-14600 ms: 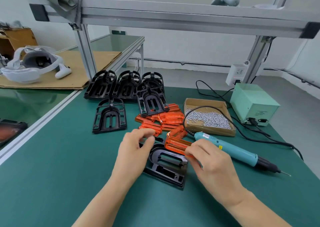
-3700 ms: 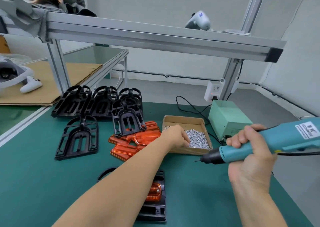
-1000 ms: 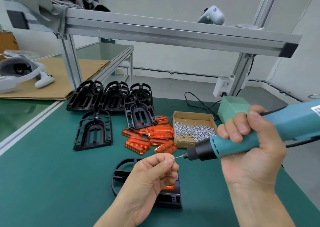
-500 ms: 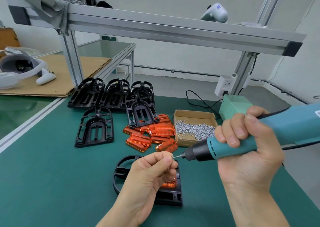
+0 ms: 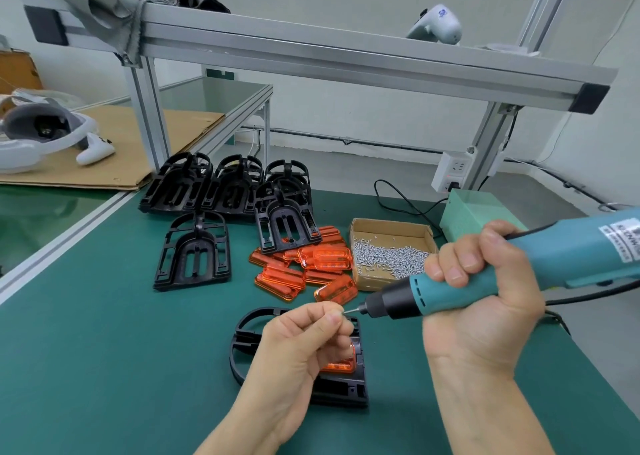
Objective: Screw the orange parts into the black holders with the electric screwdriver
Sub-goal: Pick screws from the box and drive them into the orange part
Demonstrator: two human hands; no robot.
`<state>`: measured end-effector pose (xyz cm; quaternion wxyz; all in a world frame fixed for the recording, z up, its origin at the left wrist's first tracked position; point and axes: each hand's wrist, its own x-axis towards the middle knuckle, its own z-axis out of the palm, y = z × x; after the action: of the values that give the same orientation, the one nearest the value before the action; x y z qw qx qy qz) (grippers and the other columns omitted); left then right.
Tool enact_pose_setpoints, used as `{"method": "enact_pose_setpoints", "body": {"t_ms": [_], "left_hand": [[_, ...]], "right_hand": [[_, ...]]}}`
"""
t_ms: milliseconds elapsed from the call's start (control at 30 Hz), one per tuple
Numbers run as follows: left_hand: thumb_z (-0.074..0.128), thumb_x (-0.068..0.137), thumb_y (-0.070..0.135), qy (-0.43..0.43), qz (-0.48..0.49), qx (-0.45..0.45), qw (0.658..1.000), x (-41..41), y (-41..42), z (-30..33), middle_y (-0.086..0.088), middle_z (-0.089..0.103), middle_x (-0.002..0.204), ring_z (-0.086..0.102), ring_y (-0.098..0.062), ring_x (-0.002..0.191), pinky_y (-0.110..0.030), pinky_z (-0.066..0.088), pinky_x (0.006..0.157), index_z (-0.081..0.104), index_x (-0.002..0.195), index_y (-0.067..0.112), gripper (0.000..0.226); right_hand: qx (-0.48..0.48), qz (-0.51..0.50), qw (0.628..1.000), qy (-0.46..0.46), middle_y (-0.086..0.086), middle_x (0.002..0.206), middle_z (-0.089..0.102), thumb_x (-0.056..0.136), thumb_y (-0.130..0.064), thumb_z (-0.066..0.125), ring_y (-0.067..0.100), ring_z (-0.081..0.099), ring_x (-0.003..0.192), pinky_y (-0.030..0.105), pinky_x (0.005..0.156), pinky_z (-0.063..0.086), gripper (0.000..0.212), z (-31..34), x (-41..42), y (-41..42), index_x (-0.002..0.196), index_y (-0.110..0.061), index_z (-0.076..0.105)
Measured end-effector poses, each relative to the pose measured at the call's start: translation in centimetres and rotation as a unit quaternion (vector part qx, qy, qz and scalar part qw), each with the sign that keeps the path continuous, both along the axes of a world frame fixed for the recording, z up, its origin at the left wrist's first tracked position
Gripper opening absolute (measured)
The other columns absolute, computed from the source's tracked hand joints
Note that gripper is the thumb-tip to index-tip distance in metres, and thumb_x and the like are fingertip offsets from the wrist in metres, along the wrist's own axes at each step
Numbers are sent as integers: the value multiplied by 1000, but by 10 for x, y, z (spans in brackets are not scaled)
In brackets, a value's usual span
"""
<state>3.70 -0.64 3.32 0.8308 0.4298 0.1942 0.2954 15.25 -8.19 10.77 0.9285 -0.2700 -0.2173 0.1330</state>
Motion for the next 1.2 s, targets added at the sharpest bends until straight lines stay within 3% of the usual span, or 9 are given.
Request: {"method": "enact_pose_setpoints", "body": {"t_ms": [233,333,600,733,800,900,1000,1100,1200], "left_hand": [[64,78,12,20,-91,1,996,-6,13,5,-10,60,65,54,-12,52,-24,52,50,67,71,7,9],[64,79,13,23,-115,11,993,-9,15,4,-9,59,65,54,-11,52,-23,51,50,66,70,7,11],[67,74,15,33,-73,27,996,-14,17,-9,-12,63,70,56,-14,56,-25,51,54,71,72,7,9],[73,65,32,68,-5,78,995,-23,27,-5,-8,72,90,60,-13,69,-26,52,61,76,91,15,31],[70,67,38,117,73,154,978,-32,39,-6,1,73,99,63,-7,80,-18,50,72,75,97,26,32],[68,84,23,222,167,264,924,-43,55,-16,15,69,102,59,3,100,-10,40,83,69,102,36,22],[67,85,21,306,161,354,869,-47,59,-29,28,58,111,46,7,115,-12,30,91,61,105,45,31],[69,82,21,333,133,401,843,-47,56,-39,30,53,115,43,2,119,-12,32,92,57,106,49,38],[69,82,23,355,120,418,827,-46,54,-43,27,52,121,41,-2,123,-27,35,104,58,116,41,39]], "right_hand": [[15,60,994,-87,-8,50,39,80,-9,42,6,36,38,18,46,35,18,0,3,-2,77,-21,55],[12,93,989,-112,-7,50,39,75,-10,49,6,37,37,18,45,36,15,0,3,0,75,-22,59],[-14,89,994,-65,-8,50,38,78,-8,43,6,36,39,19,45,35,19,-11,1,7,73,-22,54],[-16,103,993,-60,-8,51,38,78,-9,44,7,36,39,19,45,36,19,-8,5,13,72,-24,55],[-26,117,991,-64,-8,51,39,78,-9,45,7,36,40,19,45,36,19,-8,7,17,73,-23,56],[-53,154,984,-72,-7,51,39,74,-8,53,7,37,39,19,45,37,15,-14,5,26,75,-23,55],[-90,183,975,-90,-5,51,40,67,-7,61,9,37,39,21,44,37,17,-24,0,38,75,-22,57],[-126,203,965,-109,-3,51,39,69,-3,58,11,37,39,22,44,37,18,-33,-3,46,75,-20,55],[-147,210,956,-140,-1,50,40,72,0,56,12,36,39,23,44,38,18,-36,-5,52,73,-18,53]]}}
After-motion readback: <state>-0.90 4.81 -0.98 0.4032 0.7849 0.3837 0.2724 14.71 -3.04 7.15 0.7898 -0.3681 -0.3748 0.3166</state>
